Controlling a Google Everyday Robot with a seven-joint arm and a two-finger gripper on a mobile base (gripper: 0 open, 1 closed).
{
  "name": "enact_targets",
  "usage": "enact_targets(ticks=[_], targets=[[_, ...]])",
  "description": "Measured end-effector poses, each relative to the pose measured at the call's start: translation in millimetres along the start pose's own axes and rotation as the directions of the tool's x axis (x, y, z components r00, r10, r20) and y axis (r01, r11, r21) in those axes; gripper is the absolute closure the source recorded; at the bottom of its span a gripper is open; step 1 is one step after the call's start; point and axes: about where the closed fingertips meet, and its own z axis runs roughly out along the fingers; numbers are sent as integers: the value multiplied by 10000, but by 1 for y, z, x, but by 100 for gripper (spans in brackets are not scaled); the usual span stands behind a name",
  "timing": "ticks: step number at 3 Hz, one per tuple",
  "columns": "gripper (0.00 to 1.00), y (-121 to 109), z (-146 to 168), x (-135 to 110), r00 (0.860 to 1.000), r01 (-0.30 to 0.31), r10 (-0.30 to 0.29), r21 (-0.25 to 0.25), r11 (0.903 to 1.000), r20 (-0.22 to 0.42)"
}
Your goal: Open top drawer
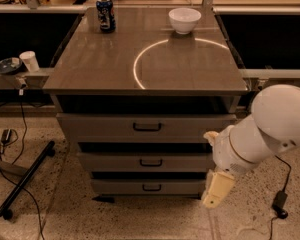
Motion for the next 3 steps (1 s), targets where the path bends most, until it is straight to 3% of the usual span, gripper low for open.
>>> enact_targets(ticks=[2,3], targets=[[0,-48,19,-14,9986,405,-402,-62,9992,345],[0,-94,38,-19,9976,440,-435,-84,9990,545]])
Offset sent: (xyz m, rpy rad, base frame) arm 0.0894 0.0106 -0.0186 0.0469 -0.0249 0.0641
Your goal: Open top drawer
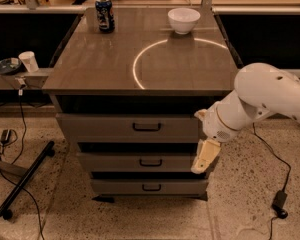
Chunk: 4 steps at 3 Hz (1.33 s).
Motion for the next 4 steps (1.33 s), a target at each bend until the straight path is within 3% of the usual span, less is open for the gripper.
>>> enact_targets(ticks=[1,2,3,4], targets=[[0,0,0,0,10000,0,0,-2,10000,3],[0,1,1,1,9978,-141,170,-456,9989,645],[0,1,0,4,9721,-162,463,-1311,9912,2299],[0,-1,-5,1,9065,1,869,-2060,9786,4132]])
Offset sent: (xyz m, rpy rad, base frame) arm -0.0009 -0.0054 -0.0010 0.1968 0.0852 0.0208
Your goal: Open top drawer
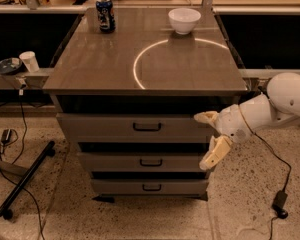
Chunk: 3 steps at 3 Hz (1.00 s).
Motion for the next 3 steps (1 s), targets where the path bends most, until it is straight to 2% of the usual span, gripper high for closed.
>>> enact_targets(ticks=[1,3], targets=[[0,0,0,0,10000,0,0,0,10000,0],[0,-16,-6,-9,9994,339,-332,628,9975,-109]])
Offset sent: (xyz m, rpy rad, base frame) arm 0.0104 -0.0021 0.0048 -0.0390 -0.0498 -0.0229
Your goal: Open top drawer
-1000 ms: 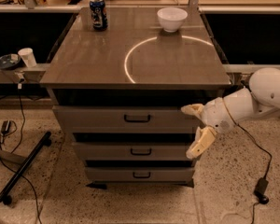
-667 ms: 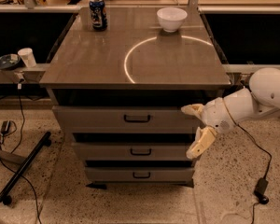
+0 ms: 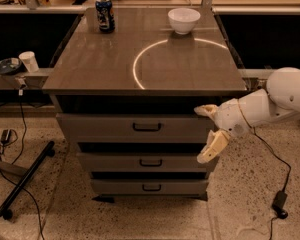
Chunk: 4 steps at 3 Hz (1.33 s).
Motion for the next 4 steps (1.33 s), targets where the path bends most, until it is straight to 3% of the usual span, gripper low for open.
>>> enact_targets(ticks=[1,2,3,4], targets=[[0,-46,8,5,9996,-191,196,-224,9996,219],[0,-46,8,4,9996,-191,196,-223,9996,216],[0,-50,17,0,9994,-85,87,77,9999,-328],[0,-51,26,-1,9901,277,-175,715,9971,-1396]])
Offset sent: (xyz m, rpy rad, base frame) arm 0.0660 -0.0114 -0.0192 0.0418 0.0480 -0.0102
